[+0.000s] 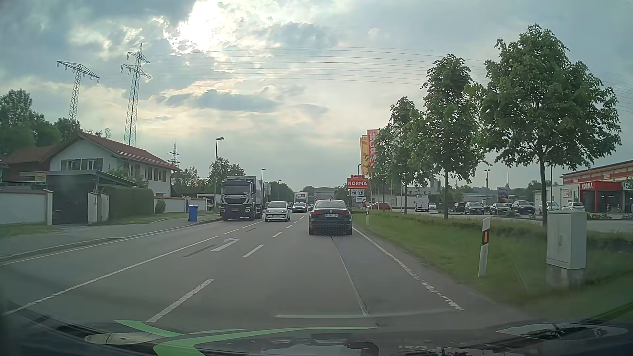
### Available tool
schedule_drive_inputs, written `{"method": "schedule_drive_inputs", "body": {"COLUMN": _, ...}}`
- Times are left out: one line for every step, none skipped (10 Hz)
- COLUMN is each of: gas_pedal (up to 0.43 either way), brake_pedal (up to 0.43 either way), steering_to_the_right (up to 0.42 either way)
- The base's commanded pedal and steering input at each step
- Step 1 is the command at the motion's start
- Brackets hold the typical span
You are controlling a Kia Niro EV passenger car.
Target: Follow the waypoints while adhering to traffic rules and regulations
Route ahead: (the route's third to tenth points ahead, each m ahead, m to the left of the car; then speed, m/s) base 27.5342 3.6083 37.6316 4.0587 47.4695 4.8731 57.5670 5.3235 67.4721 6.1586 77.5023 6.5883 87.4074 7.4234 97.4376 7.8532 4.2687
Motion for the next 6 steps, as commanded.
{"method": "schedule_drive_inputs", "body": {"gas_pedal": 0.039, "brake_pedal": 0.0, "steering_to_the_right": -0.006}}
{"method": "schedule_drive_inputs", "body": {"gas_pedal": 0.039, "brake_pedal": 0.0, "steering_to_the_right": -0.006}}
{"method": "schedule_drive_inputs", "body": {"gas_pedal": 0.059, "brake_pedal": 0.0, "steering_to_the_right": -0.006}}
{"method": "schedule_drive_inputs", "body": {"gas_pedal": 0.098, "brake_pedal": 0.0, "steering_to_the_right": -0.006}}
{"method": "schedule_drive_inputs", "body": {"gas_pedal": 0.098, "brake_pedal": 0.0, "steering_to_the_right": -0.006}}
{"method": "schedule_drive_inputs", "body": {"gas_pedal": 0.098, "brake_pedal": 0.0, "steering_to_the_right": -0.007}}
